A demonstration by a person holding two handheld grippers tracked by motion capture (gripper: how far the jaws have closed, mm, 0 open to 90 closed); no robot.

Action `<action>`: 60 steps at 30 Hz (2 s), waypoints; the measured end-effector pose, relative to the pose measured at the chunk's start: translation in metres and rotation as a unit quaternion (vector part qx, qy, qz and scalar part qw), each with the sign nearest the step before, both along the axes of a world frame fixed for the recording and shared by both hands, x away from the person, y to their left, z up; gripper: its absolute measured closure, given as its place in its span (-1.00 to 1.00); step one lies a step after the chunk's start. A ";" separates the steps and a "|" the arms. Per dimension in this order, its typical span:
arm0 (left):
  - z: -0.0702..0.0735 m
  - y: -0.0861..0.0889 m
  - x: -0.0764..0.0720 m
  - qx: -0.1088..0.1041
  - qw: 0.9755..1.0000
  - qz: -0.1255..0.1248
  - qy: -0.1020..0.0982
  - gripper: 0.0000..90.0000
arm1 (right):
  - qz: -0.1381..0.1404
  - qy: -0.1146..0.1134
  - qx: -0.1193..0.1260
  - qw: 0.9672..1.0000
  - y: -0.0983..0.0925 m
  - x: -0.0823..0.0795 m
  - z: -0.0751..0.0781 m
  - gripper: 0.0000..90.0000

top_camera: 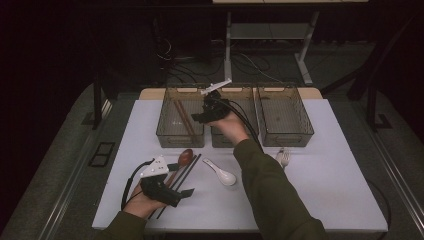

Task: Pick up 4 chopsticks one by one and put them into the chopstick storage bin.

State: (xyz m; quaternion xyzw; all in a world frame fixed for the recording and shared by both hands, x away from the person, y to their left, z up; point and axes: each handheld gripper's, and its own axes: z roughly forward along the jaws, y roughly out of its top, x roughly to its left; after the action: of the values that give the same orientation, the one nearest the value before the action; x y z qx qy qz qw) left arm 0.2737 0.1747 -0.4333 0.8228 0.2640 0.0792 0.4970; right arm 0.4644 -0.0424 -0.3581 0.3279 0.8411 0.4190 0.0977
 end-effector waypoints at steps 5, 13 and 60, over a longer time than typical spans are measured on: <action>0.000 0.000 -0.001 0.001 1.000 0.002 0.000 -1.00 | 0.008 -0.005 0.005 1.000 -0.018 -0.010 0.001 -0.15; -0.001 -0.001 0.000 0.005 1.000 0.002 -0.001 -1.00 | 0.013 -0.008 0.008 1.000 -0.048 -0.028 0.002 -0.24; -0.003 -0.002 0.007 0.022 1.000 0.021 -0.002 -1.00 | -0.062 -0.040 0.064 0.995 -0.222 -0.169 -0.065 -0.61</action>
State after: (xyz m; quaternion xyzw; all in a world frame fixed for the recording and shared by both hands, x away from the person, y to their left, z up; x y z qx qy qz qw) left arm 0.2810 0.1726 -0.4361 0.8274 0.2787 0.0971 0.4778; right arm 0.2952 -0.2640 -0.4234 0.3676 0.7863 0.4777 0.1360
